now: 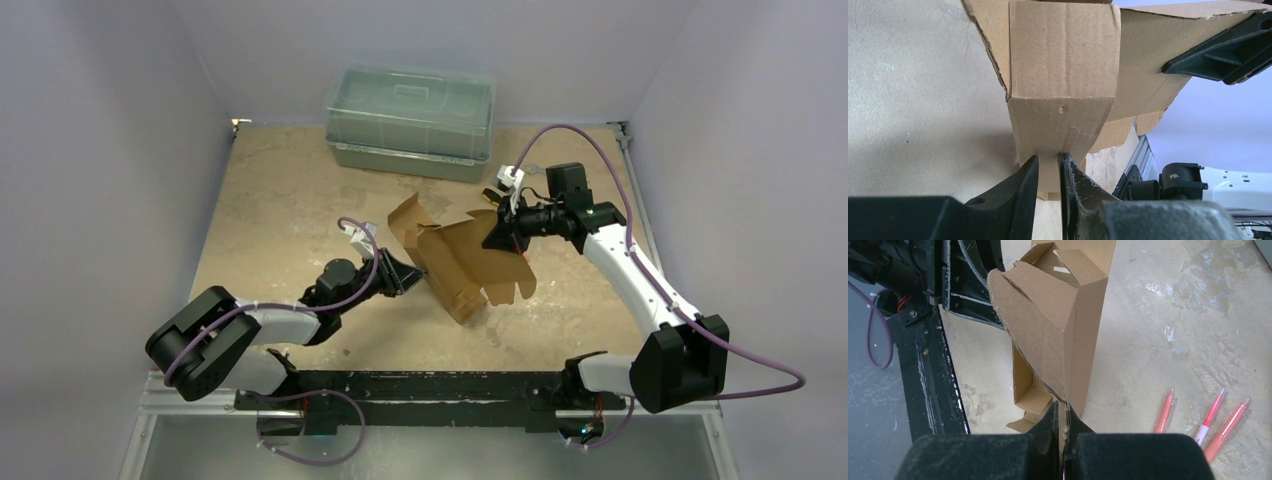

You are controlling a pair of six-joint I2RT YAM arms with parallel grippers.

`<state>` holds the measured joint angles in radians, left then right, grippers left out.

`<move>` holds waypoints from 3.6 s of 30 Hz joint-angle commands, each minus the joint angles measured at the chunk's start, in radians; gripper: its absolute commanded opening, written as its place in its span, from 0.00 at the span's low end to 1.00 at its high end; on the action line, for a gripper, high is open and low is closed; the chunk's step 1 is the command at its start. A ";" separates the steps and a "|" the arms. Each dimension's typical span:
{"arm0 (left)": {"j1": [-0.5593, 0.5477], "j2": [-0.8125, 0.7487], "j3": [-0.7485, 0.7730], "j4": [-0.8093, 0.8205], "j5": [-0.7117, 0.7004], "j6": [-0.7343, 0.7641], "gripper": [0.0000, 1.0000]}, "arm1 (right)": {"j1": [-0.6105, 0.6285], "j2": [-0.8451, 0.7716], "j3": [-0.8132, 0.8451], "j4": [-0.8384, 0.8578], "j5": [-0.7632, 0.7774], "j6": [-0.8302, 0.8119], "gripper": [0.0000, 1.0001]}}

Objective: Fold the paper box

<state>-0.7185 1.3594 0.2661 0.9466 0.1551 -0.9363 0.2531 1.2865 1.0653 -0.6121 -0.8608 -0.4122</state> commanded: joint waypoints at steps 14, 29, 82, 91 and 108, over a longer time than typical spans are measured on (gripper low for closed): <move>0.062 -0.018 -0.015 0.020 0.086 -0.040 0.25 | 0.002 -0.051 0.019 -0.032 0.101 -0.061 0.00; 0.060 0.163 -0.056 0.221 0.124 -0.145 0.25 | 0.178 0.008 0.093 -0.079 0.414 -0.158 0.00; 0.011 -0.085 0.076 -0.377 0.032 -0.221 0.38 | 0.136 0.092 0.098 -0.136 0.088 -0.101 0.00; 0.040 0.026 0.088 -0.347 0.039 -0.198 0.38 | 0.111 0.169 0.093 -0.153 -0.019 -0.122 0.00; 0.089 0.155 0.128 -0.332 0.084 -0.163 0.38 | 0.071 0.345 0.119 -0.189 -0.122 -0.130 0.00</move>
<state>-0.6437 1.4948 0.3454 0.5591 0.2287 -1.1316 0.3260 1.6039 1.1770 -0.7628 -0.9604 -0.5304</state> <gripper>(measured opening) 0.384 0.008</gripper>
